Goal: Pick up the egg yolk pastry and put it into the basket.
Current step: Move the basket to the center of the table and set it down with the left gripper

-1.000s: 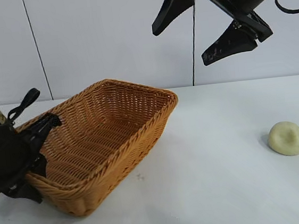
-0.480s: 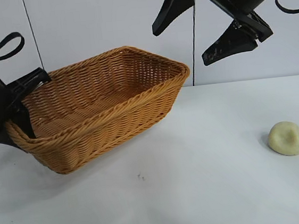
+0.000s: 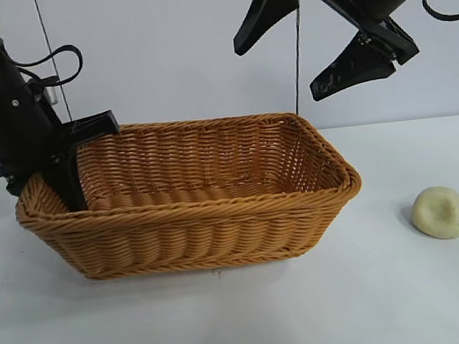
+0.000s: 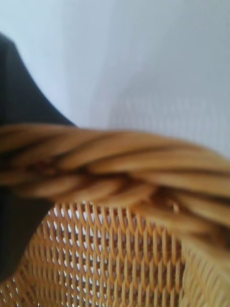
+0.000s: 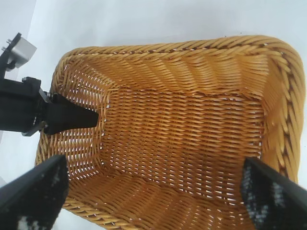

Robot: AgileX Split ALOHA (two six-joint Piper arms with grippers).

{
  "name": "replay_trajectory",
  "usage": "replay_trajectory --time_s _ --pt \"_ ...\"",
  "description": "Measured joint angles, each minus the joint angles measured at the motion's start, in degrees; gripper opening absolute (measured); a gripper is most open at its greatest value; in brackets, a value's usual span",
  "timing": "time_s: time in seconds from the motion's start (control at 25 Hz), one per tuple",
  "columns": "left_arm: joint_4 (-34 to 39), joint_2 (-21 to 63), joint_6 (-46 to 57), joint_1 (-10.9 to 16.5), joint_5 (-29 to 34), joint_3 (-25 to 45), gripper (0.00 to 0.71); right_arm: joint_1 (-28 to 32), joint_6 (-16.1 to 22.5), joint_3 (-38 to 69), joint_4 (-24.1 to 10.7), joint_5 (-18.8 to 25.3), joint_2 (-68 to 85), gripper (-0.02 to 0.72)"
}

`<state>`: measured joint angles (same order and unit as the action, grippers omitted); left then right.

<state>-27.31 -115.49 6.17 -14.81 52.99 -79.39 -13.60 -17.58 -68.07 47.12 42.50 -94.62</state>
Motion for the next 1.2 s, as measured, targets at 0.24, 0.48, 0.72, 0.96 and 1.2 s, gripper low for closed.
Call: replay_trajectory --time_s 0.24,0.48,0.72,0.96,1.2 --pt "0.3 -1.5 -1.1 0.0 -1.2 0.0 0.096 0.0 0.0 0.0 0.0 0.0 0.0 0.696" --pt "1.2 -4.2 -1.3 0.0 -3.7 0.0 0.096 0.0 0.0 0.0 0.0 0.0 0.0 0.696" --pt "1.4 -6.5 -3.8 0.0 -5.0 0.2 0.096 0.0 0.0 0.0 0.0 0.0 0.0 0.696" --pt "1.4 -6.5 -4.2 0.0 -5.3 0.2 0.096 0.0 0.0 0.0 0.0 0.0 0.0 0.696" --pt "1.4 -6.5 -4.4 0.0 -5.3 0.2 0.109 0.0 0.0 0.0 0.0 0.0 0.0 0.696"
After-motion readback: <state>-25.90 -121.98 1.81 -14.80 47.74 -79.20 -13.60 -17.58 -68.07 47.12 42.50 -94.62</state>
